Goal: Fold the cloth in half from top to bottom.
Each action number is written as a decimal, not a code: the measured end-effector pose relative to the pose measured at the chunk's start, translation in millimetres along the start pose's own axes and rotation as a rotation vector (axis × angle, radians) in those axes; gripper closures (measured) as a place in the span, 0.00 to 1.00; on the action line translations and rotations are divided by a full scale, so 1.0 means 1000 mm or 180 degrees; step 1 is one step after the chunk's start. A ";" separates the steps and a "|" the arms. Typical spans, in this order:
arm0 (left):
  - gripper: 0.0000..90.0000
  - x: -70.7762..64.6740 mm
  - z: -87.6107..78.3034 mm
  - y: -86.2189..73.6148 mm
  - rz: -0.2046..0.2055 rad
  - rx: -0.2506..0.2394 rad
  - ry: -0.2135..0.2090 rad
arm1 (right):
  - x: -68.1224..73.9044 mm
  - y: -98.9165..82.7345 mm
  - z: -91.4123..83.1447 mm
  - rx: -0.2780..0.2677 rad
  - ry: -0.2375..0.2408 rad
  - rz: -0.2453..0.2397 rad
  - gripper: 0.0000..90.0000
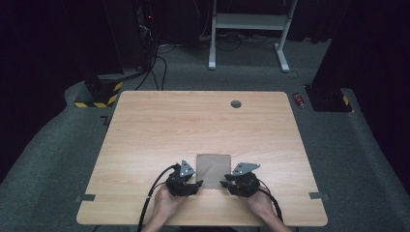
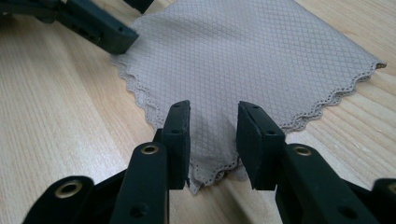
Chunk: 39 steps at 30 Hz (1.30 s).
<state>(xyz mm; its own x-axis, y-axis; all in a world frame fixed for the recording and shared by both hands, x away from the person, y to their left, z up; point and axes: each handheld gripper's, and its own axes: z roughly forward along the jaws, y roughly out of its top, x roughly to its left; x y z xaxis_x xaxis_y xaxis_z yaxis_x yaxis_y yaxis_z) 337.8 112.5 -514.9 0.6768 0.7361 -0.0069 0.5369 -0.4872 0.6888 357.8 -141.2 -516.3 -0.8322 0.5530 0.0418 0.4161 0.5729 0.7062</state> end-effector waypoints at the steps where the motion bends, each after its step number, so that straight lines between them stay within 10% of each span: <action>1: 0.52 -0.002 -0.001 -0.003 0.0013 -0.0021 0.0001 | 0.001 0.000 0.000 0.0008 -0.0004 -0.0006 0.71; 5: 0.51 -0.001 -0.008 -0.005 0.0068 0.0011 0.0035 | 0.000 0.001 -0.002 0.0012 -0.0035 -0.0049 0.70; 16: 0.48 0.026 0.000 0.033 -0.0436 -0.0258 -0.0179 | -0.051 0.023 0.000 -0.0227 -0.0355 0.0569 0.71; 25: 0.51 0.048 0.029 0.052 -0.0602 -0.0076 0.0223 | -0.072 0.031 0.018 -0.0155 -0.0423 0.0728 0.72; 39: 0.98 0.057 0.050 0.067 -0.0376 0.0160 0.0178 | -0.074 0.041 0.029 0.0021 -0.0423 0.0455 0.99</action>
<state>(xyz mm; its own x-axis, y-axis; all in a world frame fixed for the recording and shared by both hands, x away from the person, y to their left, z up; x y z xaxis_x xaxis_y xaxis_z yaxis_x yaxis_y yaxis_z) 437.4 97.8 -505.7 0.5789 0.8142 -0.0444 0.6368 -0.4174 0.6482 447.1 -141.1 -511.6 -0.7089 0.7037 0.0472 0.5292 0.4865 0.6952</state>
